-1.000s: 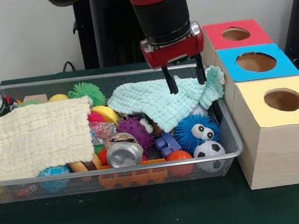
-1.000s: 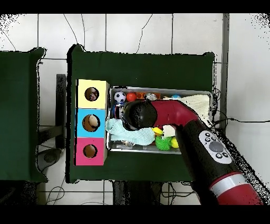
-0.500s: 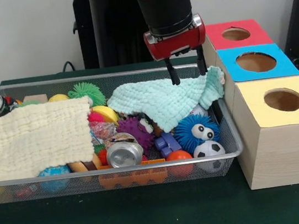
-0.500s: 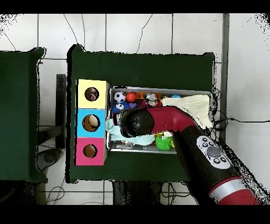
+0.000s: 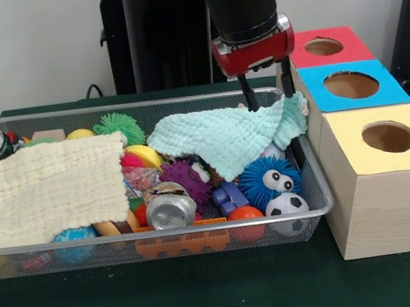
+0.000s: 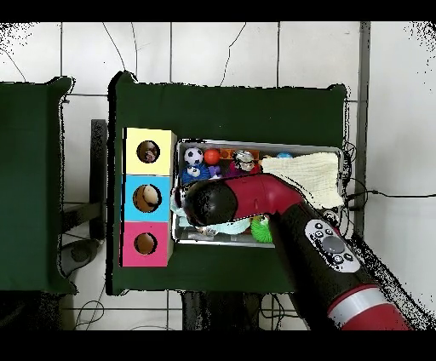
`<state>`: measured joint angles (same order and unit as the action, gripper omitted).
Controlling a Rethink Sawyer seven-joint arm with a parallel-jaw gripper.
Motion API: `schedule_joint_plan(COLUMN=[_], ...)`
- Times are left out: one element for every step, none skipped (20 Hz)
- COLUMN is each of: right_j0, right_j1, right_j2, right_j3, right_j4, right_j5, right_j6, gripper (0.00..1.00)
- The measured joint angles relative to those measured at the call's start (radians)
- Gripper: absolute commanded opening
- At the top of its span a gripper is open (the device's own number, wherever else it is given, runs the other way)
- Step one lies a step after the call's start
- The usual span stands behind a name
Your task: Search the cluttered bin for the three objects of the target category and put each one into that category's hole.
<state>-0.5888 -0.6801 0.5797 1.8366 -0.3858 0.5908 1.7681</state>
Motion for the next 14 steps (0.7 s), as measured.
schedule_joint_plan(right_j0=[0.008,0.010,0.012,0.016,0.018,0.019,0.020,0.020,0.020,0.019,0.019,0.019,0.018,0.017], right_j1=[0.000,0.000,0.000,0.000,0.000,0.000,0.000,0.000,0.000,0.000,0.000,0.000,0.000,0.000], right_j2=[0.000,0.000,0.000,0.000,0.000,0.000,0.000,0.000,0.000,0.000,0.000,0.000,0.000,0.000], right_j3=[0.000,0.000,0.000,0.000,0.000,0.000,0.000,0.000,0.000,0.000,0.000,0.000,0.000,0.000], right_j4=[-0.004,-0.005,-0.006,-0.007,-0.008,-0.008,-0.008,-0.009,-0.009,-0.010,-0.010,-0.010,-0.010,-0.011], right_j5=[-0.005,-0.007,-0.008,-0.012,-0.014,-0.018,-0.019,-0.024,-0.025,-0.025,-0.025,-0.025,-0.025,-0.025], right_j6=[0.000,0.000,0.000,0.000,0.000,0.000,0.000,0.000,0.000,0.000,0.000,0.000,0.000,0.000], gripper=[1.00,1.00,1.00,1.00,1.00,1.00,1.00,1.00,1.00,1.00,1.00,1.00,1.00,1.00])
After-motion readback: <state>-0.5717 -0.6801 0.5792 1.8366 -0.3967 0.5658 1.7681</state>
